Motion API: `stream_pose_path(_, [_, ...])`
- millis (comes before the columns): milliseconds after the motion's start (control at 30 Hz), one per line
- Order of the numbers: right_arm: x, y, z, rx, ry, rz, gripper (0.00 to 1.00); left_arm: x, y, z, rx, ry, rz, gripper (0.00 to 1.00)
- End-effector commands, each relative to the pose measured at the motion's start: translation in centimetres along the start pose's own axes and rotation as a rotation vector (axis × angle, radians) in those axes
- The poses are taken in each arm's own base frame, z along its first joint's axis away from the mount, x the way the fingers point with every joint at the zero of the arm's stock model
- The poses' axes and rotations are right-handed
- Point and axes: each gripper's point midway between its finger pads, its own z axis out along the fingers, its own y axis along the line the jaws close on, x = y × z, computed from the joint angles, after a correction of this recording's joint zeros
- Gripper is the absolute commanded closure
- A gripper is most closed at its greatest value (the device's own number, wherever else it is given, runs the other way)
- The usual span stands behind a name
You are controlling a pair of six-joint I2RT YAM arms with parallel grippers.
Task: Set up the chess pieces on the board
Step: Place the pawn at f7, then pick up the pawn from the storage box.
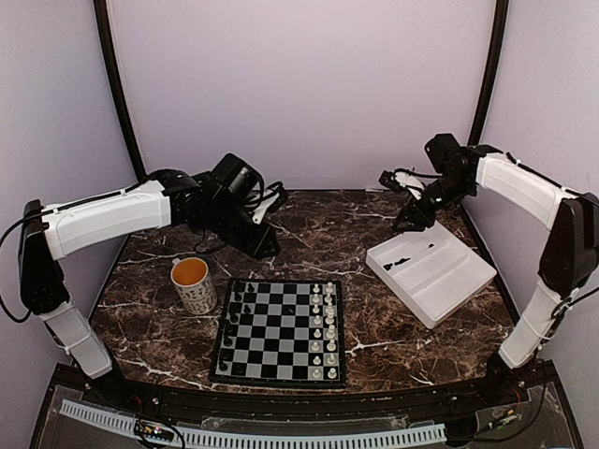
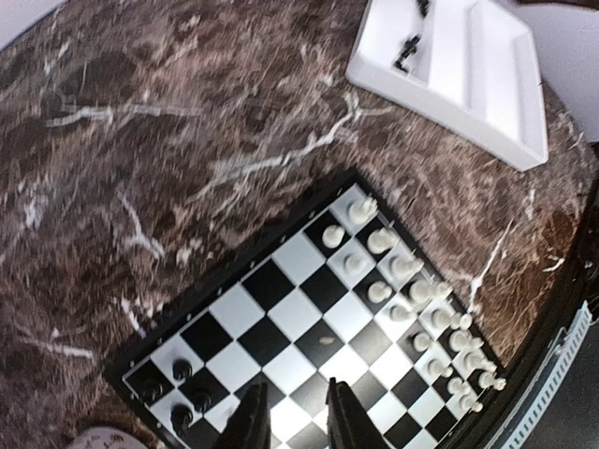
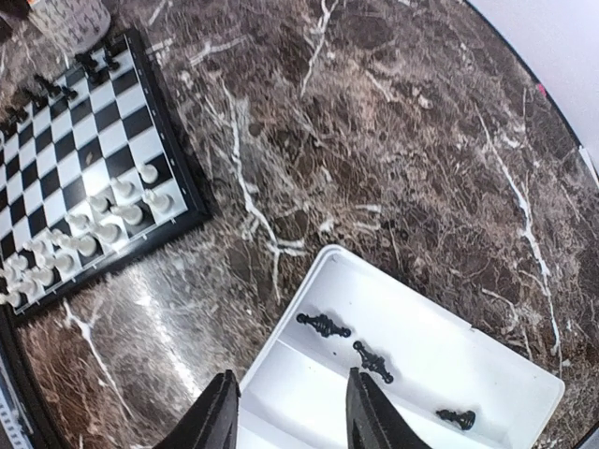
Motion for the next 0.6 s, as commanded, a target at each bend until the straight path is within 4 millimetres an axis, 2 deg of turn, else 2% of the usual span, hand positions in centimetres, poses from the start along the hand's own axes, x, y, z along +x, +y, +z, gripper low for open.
stream_pose_path(0, [2.9, -2.3, 1.7, 0.051, 0.172, -0.031, 0.62, -6.2, -3.0, -2.6, 0.115, -0.222, 0.090, 0.76])
stream_pose_path(67, [3.7, -2.7, 2.9, 0.025, 0.216, -0.038, 0.64, -8.2, -3.7, -3.1, 0.144, -0.291, 0.106, 0.75])
stream_pose_path(133, [4.7, -3.4, 4.1, 0.021, 0.269, -0.050, 0.67, -9.3, -4.1, -3.0, 0.162, -0.315, 0.112, 0.75])
stream_pose_path(300, [6.2, -4.5, 6.8, -0.004, 0.342, -0.100, 0.69, -10.5, -3.8, -1.5, 0.165, -0.315, 0.126, 0.75])
stream_pose_path(433, [6.5, -4.8, 8.6, -0.055, 0.394, -0.148, 0.70, -11.1, -1.7, -0.2, 0.168, -0.297, 0.080, 0.74])
stream_pose_path(533, [6.3, -4.5, 9.2, -0.088, 0.431, -0.175, 0.69, -11.2, -0.2, 0.5, 0.157, -0.252, 0.036, 0.74])
stream_pose_path(567, [6.3, -4.5, 9.4, -0.095, 0.439, -0.185, 0.69, -11.3, 0.6, 0.3, 0.134, -0.238, 0.016, 0.74])
